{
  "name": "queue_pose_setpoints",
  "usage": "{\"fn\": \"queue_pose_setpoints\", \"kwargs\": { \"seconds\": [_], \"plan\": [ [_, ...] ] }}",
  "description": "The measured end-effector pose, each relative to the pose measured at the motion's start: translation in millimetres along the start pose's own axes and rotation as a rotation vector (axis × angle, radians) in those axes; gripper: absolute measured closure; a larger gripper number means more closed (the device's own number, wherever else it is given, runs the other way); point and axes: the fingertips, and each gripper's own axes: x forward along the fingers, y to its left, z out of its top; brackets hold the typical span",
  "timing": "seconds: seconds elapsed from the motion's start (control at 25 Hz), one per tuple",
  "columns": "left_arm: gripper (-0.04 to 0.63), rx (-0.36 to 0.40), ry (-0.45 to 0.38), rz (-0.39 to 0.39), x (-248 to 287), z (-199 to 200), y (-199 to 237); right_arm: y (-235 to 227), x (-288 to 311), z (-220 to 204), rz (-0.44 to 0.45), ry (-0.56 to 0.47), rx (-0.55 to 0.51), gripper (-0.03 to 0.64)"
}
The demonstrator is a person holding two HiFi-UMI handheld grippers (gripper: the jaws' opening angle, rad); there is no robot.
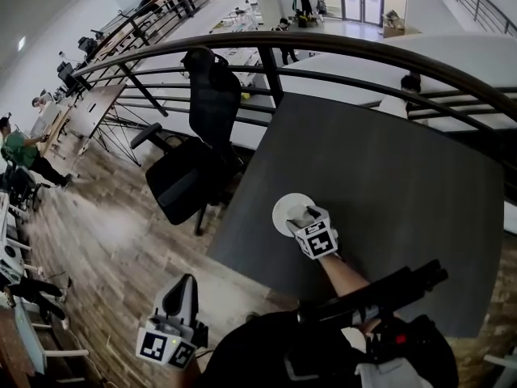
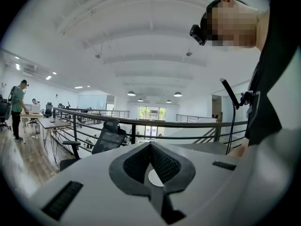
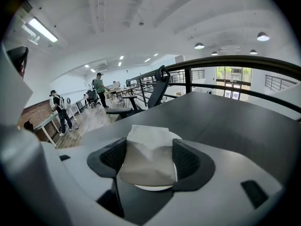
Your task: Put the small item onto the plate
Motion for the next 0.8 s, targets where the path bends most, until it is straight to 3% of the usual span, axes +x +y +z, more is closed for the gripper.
{"fn": "queue_pose_setpoints", "kwargs": {
  "seconds": [0.44,0.8],
  "plan": [
    [0.591,-0.017,0.01,0.061,-14,4,11,1,34,-17,0.008,0.099,-0.027,0.305],
    [0.591,-0.021,0.017,0.105,-28,-3,25,-4,58,-36,-0.034,0.177,-0.064,0.305]
  ]
}}
